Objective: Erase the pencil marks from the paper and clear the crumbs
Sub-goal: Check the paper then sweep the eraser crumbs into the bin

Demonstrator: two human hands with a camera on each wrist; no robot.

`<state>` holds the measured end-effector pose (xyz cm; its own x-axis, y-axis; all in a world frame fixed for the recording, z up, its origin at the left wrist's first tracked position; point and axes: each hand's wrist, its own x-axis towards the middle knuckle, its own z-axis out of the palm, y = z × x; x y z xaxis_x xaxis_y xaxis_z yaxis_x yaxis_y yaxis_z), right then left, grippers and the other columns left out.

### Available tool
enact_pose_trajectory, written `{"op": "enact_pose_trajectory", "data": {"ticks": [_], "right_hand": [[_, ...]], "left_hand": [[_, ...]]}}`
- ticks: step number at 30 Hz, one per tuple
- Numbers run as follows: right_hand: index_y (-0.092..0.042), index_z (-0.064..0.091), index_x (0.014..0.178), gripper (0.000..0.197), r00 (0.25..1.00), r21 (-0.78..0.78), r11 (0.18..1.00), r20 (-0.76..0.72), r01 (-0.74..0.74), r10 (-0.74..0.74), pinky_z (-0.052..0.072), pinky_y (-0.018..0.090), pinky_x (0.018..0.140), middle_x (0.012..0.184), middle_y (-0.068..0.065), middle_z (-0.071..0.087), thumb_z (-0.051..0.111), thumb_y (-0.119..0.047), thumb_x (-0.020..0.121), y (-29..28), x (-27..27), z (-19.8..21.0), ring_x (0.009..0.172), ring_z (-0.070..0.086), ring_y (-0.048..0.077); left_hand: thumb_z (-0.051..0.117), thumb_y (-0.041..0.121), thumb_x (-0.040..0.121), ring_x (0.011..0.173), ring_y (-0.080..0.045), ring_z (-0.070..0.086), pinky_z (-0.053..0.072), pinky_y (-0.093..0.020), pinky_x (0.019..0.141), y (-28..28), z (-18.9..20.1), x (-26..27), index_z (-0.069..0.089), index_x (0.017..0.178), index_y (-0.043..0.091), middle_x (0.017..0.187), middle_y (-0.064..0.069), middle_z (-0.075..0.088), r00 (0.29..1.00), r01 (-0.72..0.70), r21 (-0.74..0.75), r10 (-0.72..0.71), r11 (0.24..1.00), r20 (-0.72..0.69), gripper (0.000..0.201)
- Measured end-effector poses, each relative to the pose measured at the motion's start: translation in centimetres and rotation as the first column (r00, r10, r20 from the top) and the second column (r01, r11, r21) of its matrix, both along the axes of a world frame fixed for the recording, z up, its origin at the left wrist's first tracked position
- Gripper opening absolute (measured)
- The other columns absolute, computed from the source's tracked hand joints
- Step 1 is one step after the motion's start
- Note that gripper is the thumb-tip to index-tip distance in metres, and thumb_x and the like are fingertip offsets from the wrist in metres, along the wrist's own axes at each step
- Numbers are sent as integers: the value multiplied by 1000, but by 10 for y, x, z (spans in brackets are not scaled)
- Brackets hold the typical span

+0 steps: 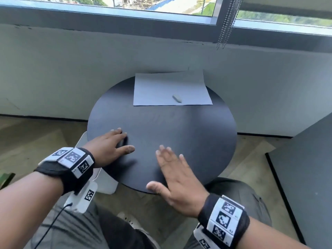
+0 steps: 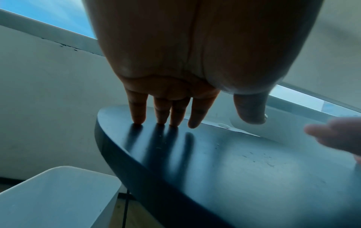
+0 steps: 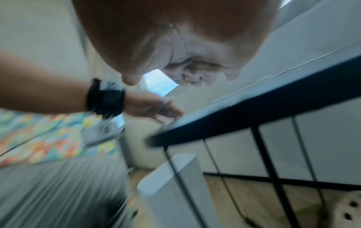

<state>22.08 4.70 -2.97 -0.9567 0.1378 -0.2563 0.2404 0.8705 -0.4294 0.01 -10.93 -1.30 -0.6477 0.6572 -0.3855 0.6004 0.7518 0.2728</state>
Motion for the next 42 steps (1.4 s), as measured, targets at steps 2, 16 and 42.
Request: {"op": "enact_pose_trajectory", "data": {"ticks": [2,16,42], "right_hand": [[-23,-5,155,96,960,-67,962,-79,264,-269,-11,39,119,160,-10,-16,9,-79,78,47,-2,-2,145,-21,5],[-22,-9,154,96,996,-87,996,-87,-25,17,-15,34,118,159,-7,-21,8,-80,79,-38,-13,-13,143,-26,4],[-35,1,154,88,991,108,988,60,113,-120,-7,47,119,159,-21,-13,7,-82,80,-6,-18,-12,145,-22,6]], "left_hand": [[47,68,90,145,-17,37,27,-33,117,-7,3,-3,42,153,27,158,4,42,997,-66,101,63,993,41,75],[55,65,92,133,-18,52,36,-37,114,-57,-15,-36,51,147,29,142,3,59,964,-265,339,258,902,68,66],[68,9,90,79,-37,66,49,-33,64,-131,-164,-111,69,96,-14,92,-27,70,773,-582,-211,615,785,155,23]]}}
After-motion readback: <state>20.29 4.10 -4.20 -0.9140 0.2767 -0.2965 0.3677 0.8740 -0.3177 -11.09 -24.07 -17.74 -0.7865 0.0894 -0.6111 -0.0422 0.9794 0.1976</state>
